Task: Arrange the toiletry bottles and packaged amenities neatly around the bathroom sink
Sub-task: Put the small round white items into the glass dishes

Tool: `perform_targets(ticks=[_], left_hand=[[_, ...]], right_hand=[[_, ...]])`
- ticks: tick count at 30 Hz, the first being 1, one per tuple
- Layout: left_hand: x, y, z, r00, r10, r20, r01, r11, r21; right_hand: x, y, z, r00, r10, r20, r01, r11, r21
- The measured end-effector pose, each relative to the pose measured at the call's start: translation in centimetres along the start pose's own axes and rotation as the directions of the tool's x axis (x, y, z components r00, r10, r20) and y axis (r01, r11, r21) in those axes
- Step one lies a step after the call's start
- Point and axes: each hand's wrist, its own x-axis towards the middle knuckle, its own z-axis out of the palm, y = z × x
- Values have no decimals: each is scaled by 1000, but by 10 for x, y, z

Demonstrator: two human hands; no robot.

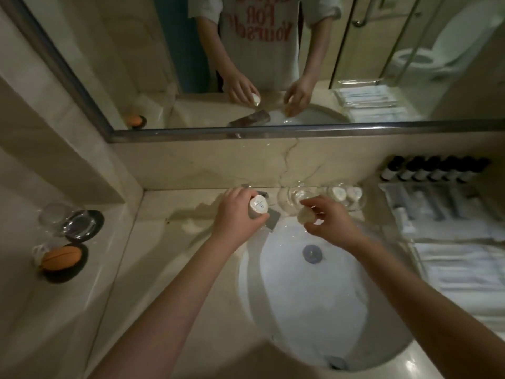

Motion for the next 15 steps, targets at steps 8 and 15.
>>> perform_targets(ticks=[8,15], left_hand=[[65,59,60,981,13,194,-47,985,168],[113,57,117,920,-211,330,142,965,222]], right_hand=[[53,50,-41,993,84,83,-62,970,-234],[103,82,-43,980,21,199,65,907,-417]])
